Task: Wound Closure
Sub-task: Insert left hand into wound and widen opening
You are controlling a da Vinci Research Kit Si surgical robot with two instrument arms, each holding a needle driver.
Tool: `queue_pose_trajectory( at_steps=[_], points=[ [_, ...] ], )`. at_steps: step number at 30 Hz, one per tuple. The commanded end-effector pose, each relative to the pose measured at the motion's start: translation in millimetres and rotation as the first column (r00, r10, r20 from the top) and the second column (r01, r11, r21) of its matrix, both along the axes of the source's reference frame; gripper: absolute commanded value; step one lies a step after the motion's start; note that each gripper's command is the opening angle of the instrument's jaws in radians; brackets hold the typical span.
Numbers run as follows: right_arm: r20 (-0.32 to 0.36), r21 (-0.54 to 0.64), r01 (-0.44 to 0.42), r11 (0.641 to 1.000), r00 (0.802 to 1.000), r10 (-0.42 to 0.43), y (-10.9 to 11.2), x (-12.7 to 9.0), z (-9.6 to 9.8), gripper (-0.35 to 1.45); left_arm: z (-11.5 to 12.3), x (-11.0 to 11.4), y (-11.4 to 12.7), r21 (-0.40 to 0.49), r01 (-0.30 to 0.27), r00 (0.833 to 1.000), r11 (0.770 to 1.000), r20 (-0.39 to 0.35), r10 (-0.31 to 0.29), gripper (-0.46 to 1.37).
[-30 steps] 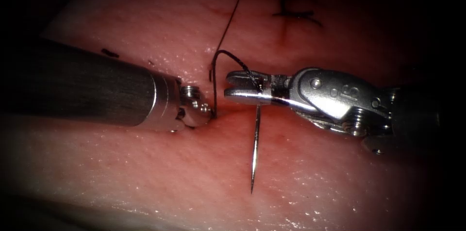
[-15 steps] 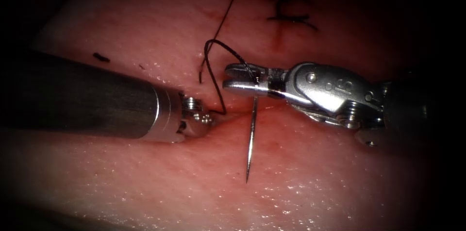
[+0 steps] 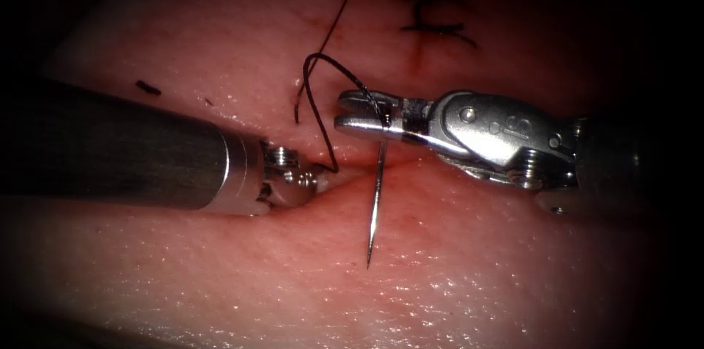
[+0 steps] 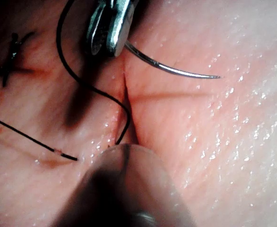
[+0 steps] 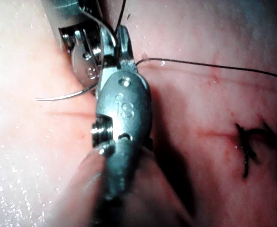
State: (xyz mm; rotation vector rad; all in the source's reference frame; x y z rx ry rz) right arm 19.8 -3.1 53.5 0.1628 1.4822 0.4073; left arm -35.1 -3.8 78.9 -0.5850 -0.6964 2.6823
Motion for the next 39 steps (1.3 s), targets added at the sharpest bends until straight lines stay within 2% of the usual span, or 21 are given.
queue_pose_trajectory(
  at_steps=[1,9,13,19,28,39],
  points=[
    [0.001,-0.009,-0.008,1.000,1.000,0.008,0.2,0.0,0.0,-0.35,-0.1,0.1,0.1,-0.004,0.005,1.000,1.000,0.001,-0.005,1.18],
    [0.016,-0.172,-0.057,0.983,0.998,0.061,2.3,0.7,0.5,-0.35,-1.2,0.4,1.1,0.006,0.001,1.000,1.000,0.023,-0.002,1.18],
    [0.025,-0.260,-0.069,0.963,0.997,0.078,3.1,1.2,0.9,-0.35,-1.8,0.2,1.1,0.002,-0.016,0.999,1.000,0.037,0.015,1.33],
    [0.032,-0.331,-0.079,0.940,0.995,0.095,3.5,1.9,1.2,-0.35,-2.6,0.1,1.2,0.008,-0.018,0.999,1.000,0.045,0.018,1.33],
    [0.061,-0.459,-0.061,0.887,0.993,0.100,2.7,3.0,2.2,-0.35,-3.8,0.1,1.7,0.023,-0.015,0.998,1.000,0.056,0.014,1.35],
    [0.063,-0.496,-0.064,0.866,0.992,0.109,1.3,3.5,4.4,-0.35,-4.9,0.0,2.0,0.033,-0.013,0.998,0.999,0.061,0.011,1.35]
  ],
)
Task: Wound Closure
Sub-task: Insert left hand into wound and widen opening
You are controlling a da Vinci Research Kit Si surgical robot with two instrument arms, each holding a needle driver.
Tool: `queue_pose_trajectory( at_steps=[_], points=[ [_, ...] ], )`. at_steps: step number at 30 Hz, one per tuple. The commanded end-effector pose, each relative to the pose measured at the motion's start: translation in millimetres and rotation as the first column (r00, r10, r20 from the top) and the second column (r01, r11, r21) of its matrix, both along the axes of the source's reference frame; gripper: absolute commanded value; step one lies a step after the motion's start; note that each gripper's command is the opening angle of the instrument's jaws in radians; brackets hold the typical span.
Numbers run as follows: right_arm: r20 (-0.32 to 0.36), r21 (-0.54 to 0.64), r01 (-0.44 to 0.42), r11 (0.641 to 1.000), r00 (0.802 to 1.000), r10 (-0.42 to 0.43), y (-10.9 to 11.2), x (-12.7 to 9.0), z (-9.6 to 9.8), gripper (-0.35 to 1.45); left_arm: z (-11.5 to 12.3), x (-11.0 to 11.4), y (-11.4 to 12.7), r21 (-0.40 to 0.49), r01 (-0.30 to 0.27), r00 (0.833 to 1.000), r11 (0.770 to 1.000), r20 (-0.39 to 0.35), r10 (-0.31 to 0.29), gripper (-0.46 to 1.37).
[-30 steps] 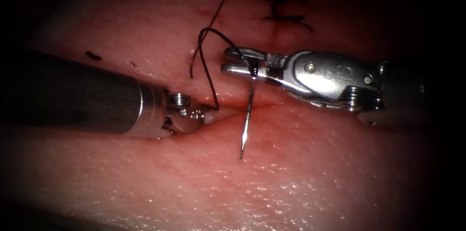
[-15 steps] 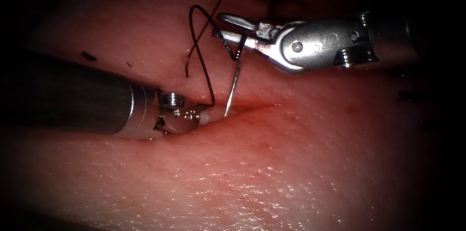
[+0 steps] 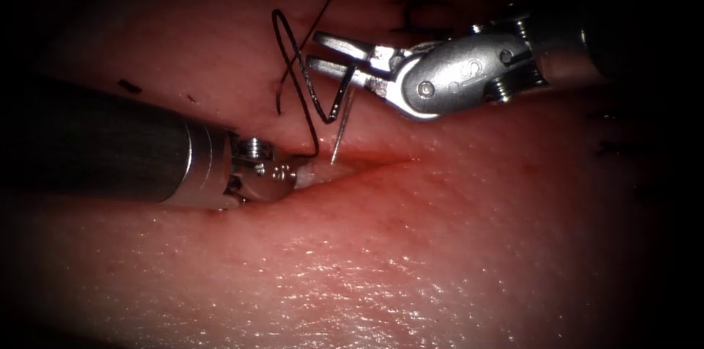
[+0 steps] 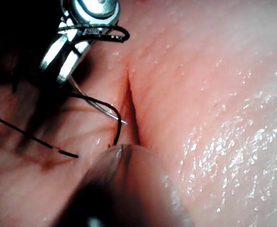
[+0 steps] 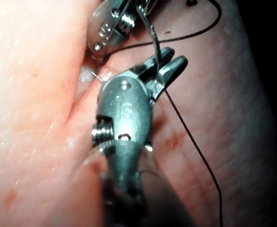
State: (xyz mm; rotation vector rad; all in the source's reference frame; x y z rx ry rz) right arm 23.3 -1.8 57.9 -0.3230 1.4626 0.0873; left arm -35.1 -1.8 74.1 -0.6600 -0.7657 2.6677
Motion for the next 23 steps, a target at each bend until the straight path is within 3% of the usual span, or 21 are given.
queue_pose_trajectory(
  at_steps=[1,7,23],
  points=[
    [-0.001,-0.003,-0.009,1.000,1.000,0.009,-0.1,0.2,0.0,-0.35,-0.1,0.0,0.1,-0.002,0.001,1.000,1.000,-0.001,-0.001,1.35],
    [0.003,-0.007,-0.018,1.000,1.000,0.018,-0.7,1.2,0.2,-0.35,-0.3,0.3,0.4,0.002,0.001,1.000,1.000,0.002,-0.001,1.35],
    [0.004,-0.008,-0.014,1.000,1.000,0.014,-0.9,1.0,0.3,-0.35,-0.3,0.2,0.4,0.000,0.004,1.000,1.000,0.002,-0.004,1.35]
  ],
)
